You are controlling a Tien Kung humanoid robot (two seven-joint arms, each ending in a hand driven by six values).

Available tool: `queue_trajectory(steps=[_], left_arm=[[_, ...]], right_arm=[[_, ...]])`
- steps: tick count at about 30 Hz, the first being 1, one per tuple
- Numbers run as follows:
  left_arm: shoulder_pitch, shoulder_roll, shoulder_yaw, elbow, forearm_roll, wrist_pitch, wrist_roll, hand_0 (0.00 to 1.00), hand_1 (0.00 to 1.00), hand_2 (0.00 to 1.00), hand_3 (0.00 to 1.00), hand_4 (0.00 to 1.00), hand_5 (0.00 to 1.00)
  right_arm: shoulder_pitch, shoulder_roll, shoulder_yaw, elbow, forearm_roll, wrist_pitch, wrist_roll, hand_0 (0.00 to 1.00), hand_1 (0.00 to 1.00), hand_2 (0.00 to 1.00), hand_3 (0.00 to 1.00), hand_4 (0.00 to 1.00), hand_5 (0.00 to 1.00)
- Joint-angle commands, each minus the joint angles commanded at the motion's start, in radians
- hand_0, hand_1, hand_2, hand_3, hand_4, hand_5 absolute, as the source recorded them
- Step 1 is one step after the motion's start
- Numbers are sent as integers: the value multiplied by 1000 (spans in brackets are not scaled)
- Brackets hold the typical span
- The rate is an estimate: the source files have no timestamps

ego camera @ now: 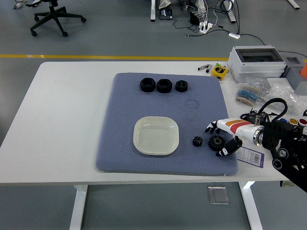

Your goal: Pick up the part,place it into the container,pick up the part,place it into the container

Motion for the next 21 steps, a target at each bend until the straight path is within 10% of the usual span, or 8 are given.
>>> queue_trajectory(steps=[4, 5, 21], left_arm=[[-1, 0, 1, 0, 2, -1, 1, 863, 819, 849, 611, 539, 723], [-1, 0, 3, 0, 0, -1, 1, 863, 818, 849, 610, 540, 723], [-6, 0, -2, 0, 6, -2, 2, 863, 818, 849, 610, 540, 722]], right_arm=[[-1, -1, 2, -11, -18, -14, 29, 681, 687, 716, 644, 745, 72], [-1, -2, 3, -15, -23, -17, 33, 595, 558, 570, 493, 584, 11], [-18, -19, 15, -8, -30, -27, 49, 517, 438, 479, 456, 515, 2]])
